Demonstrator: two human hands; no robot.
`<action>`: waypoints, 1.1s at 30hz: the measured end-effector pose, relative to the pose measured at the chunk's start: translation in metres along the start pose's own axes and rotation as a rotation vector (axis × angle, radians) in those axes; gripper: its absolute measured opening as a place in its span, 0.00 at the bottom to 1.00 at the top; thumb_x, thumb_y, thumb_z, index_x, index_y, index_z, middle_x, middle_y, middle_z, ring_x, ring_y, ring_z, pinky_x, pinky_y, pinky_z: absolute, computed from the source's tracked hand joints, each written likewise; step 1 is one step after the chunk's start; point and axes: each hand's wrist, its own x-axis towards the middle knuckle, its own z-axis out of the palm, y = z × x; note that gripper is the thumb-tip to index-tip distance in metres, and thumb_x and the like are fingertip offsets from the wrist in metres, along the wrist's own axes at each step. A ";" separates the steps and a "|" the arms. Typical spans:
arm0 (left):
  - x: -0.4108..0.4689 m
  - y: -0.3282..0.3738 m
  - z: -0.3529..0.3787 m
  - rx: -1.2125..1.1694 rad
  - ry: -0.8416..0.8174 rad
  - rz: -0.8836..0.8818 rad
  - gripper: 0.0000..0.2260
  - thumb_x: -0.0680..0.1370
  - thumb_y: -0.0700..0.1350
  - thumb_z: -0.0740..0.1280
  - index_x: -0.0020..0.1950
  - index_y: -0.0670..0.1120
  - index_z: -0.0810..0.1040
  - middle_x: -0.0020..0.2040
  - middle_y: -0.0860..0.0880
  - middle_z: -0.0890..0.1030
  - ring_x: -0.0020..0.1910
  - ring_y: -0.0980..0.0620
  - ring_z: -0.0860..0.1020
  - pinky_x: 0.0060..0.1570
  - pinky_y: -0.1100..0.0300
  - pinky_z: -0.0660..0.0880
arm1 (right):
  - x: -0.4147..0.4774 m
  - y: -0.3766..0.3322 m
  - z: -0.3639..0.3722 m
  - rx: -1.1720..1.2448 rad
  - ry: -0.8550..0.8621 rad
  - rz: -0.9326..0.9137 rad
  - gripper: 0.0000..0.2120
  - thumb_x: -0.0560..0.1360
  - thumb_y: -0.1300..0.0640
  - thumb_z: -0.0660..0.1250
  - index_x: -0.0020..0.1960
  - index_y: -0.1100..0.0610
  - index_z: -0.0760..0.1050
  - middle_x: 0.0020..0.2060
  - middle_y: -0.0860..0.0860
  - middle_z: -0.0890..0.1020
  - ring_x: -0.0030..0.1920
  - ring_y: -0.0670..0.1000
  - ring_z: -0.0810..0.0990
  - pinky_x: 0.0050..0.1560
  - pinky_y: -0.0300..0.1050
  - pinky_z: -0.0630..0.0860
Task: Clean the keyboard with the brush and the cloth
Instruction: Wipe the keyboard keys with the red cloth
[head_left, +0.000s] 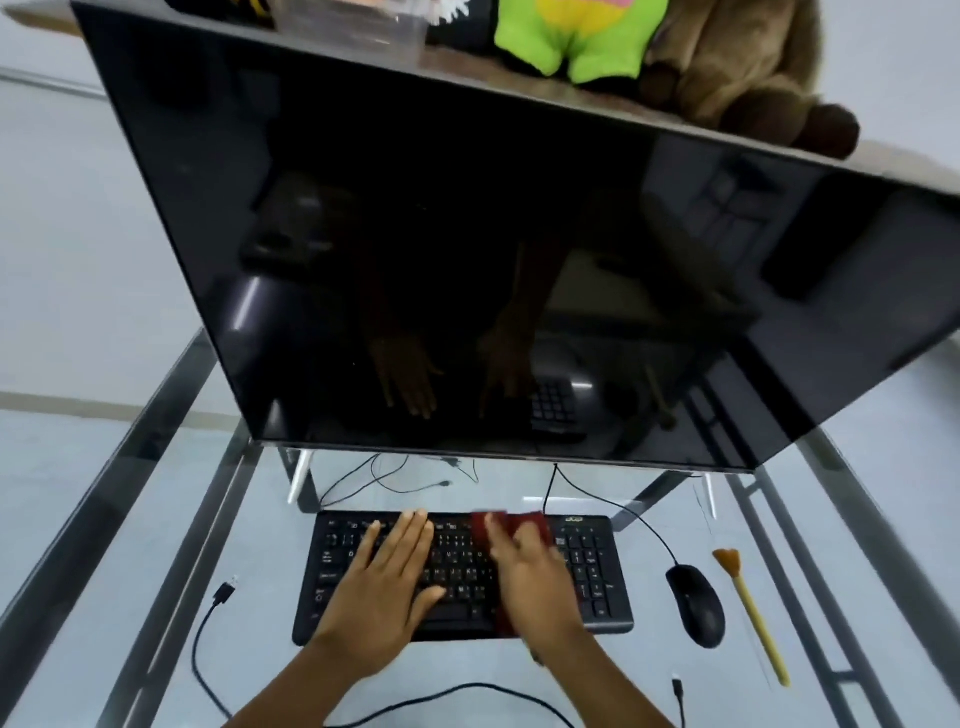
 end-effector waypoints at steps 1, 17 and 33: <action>0.001 0.000 0.000 0.015 0.006 0.004 0.30 0.82 0.61 0.48 0.76 0.42 0.60 0.77 0.46 0.60 0.77 0.49 0.54 0.70 0.46 0.54 | 0.007 0.007 -0.002 -0.013 0.014 0.116 0.23 0.80 0.54 0.60 0.74 0.49 0.63 0.53 0.54 0.75 0.45 0.56 0.78 0.49 0.48 0.78; -0.001 0.003 0.000 0.036 -0.038 -0.009 0.30 0.82 0.60 0.47 0.76 0.42 0.59 0.77 0.46 0.58 0.77 0.49 0.52 0.72 0.47 0.52 | -0.002 0.002 0.006 -0.011 -0.007 -0.204 0.23 0.76 0.55 0.67 0.70 0.47 0.68 0.45 0.51 0.75 0.38 0.53 0.76 0.38 0.44 0.78; 0.031 0.049 0.003 0.002 -0.057 0.099 0.26 0.82 0.55 0.48 0.77 0.44 0.58 0.78 0.48 0.57 0.77 0.51 0.49 0.71 0.45 0.47 | 0.004 0.057 -0.014 0.037 0.105 0.253 0.19 0.81 0.52 0.58 0.71 0.51 0.69 0.52 0.59 0.76 0.38 0.60 0.80 0.46 0.50 0.79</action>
